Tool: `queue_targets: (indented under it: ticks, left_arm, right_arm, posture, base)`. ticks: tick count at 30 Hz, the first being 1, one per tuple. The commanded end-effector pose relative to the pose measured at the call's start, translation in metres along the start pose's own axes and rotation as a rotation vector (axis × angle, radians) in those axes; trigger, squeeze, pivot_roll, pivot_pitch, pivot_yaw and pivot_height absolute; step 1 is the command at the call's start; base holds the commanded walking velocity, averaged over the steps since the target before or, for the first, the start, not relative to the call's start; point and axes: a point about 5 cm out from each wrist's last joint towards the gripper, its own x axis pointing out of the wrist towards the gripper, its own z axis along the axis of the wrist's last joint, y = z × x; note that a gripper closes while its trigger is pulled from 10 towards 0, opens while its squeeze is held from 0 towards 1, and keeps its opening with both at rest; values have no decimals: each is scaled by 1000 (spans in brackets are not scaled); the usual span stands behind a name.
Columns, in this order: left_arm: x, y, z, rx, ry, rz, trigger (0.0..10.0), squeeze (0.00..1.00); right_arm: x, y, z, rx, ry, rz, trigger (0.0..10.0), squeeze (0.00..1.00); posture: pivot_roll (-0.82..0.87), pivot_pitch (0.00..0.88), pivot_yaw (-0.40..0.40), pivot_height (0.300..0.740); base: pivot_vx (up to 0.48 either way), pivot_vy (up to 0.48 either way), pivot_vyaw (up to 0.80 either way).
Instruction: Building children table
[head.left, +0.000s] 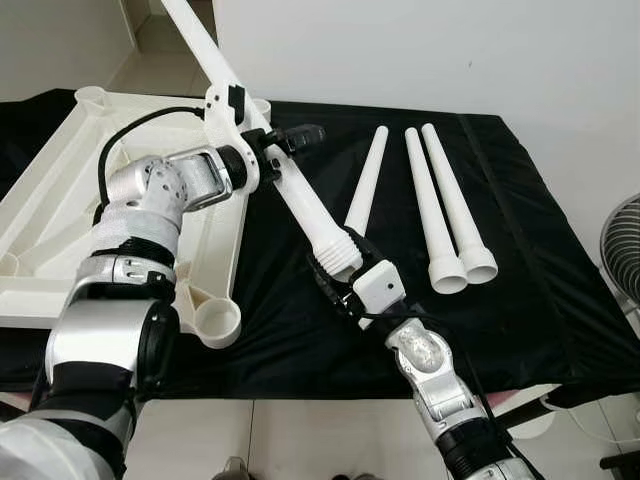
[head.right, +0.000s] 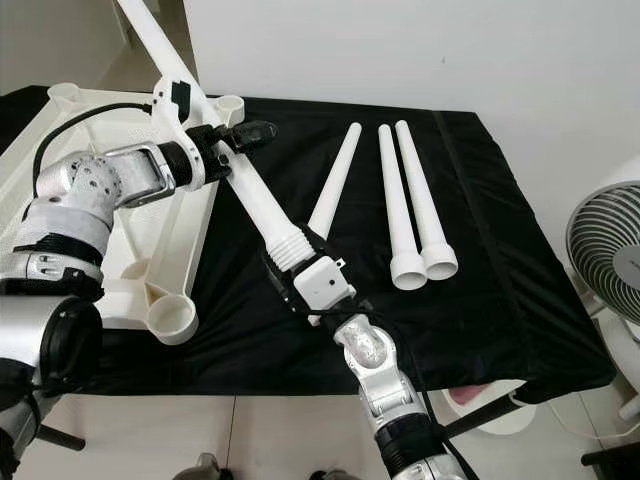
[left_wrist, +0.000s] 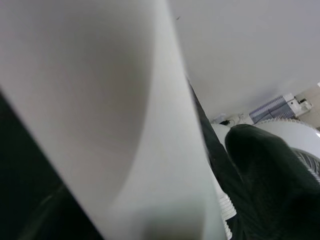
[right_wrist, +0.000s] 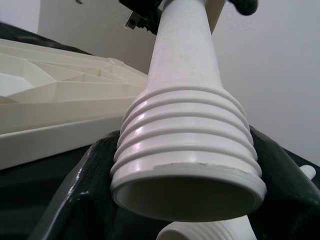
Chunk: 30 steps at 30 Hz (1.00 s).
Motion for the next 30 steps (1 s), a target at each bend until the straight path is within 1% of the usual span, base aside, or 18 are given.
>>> queue_targets:
  ticks: [1, 6, 11, 12, 14, 15, 17, 18, 19, 21, 22, 24, 25, 26, 27, 28, 29, 30]
  left_arm:
    - [1, -10, 11, 5, -34, -97, 0, 0]
    - [1, -15, 13, -1, -32, -138, 0, 0]
    - [2, -14, 15, -9, -32, -131, 0, 0]
    - [2, -14, 16, -5, -28, -127, 0, 0]
    - [3, -15, 16, -1, -25, -124, 0, 0]
    - [3, -15, 17, 10, -32, -122, 10000, 0]
    - [3, -16, 19, 22, -41, -123, 10000, 0]
    - [3, -17, 21, 52, -53, -123, 10000, 0]
    - [3, -17, 21, 52, -53, -123, 10000, 0]
    - [2, -20, 22, 97, -63, -132, 10000, 0]
    - [2, -20, 22, 97, -63, -132, 10000, 0]
    - [1, -29, 22, 176, -75, -155, 10000, 0]
    - [1, -33, 21, 211, -84, -164, 10000, 0]
    - [1, -33, 21, 211, -84, -164, 10000, 0]
    - [1, -37, 20, 270, -94, -163, 10000, 0]
    - [1, -37, 20, 270, -94, -163, 10000, 0]
    - [1, -40, 18, 303, -105, -161, 10000, 0]
    - [1, -43, 16, 358, -125, -143, 10000, 0]
  right_arm:
    - [-1, 2, 0, -17, -2, 19, 10000, 0]
    - [0, 0, 1, -20, -2, 14, 10000, 0]
    - [1, -3, 1, -29, -1, -9, 10000, 0]
    - [1, -4, 1, 2, -4, -11, 10000, 1000]
    - [1, -4, 1, 26, -6, -12, 10000, 1000]
    - [1, -4, 1, 34, -9, -11, 10000, 1000]
    - [1, -4, 2, 39, -11, -16, 10000, 1000]
    - [1, -5, 3, 46, -10, -21, 10000, 1000]
    - [1, -5, 3, 46, -10, -21, 10000, 1000]
    - [1, -7, 4, 65, -7, -37, 10000, 1000]
    - [1, -7, 4, 65, -7, -37, 10000, 1000]
    - [6, -10, 6, 128, 14, -59, 10000, 1000]
    - [10, -11, 9, 165, 17, -69, 10000, 0]
    - [10, -11, 9, 165, 17, -69, 10000, 0]
    - [14, -12, 13, 206, 17, -73, 10000, 0]
    - [14, -12, 13, 206, 17, -73, 10000, 0]
    - [17, -13, 17, 230, 13, -75, 10000, 0]
    - [22, -16, 20, 232, 22, -80, 10000, 0]
  posture:
    - [129, 56, -13, 740]
    - [131, 58, -16, 740]
    - [132, 60, -20, 740]
    - [133, 62, -21, 740]
    - [133, 62, -21, 740]
    - [133, 62, -22, 740]
    - [133, 62, -22, 740]
    - [133, 62, -22, 740]
    - [133, 62, -22, 740]
    - [129, 59, -21, 740]
    - [129, 59, -21, 740]
    - [128, 59, -22, 740]
    - [128, 57, -22, 740]
    - [128, 57, -22, 740]
    - [128, 57, -22, 740]
    - [128, 57, -22, 740]
    - [128, 57, -22, 740]
    - [127, 57, -24, 740]
  base:
    - [0, 0, 0]
    - [0, 0, 0]
    - [0, 0, 0]
    - [0, 0, 0]
    - [0, 0, 0]
    - [0, 0, 0]
    - [0, 0, 0]
    - [0, 0, 0]
    - [0, 0, 0]
    - [0, 0, 0]
    - [0, 0, 0]
    - [0, 0, 0]
    - [0, 0, 0]
    - [0, 0, 0]
    - [0, 0, 0]
    - [0, 0, 0]
    - [0, 0, 0]
    - [0, 0, 0]
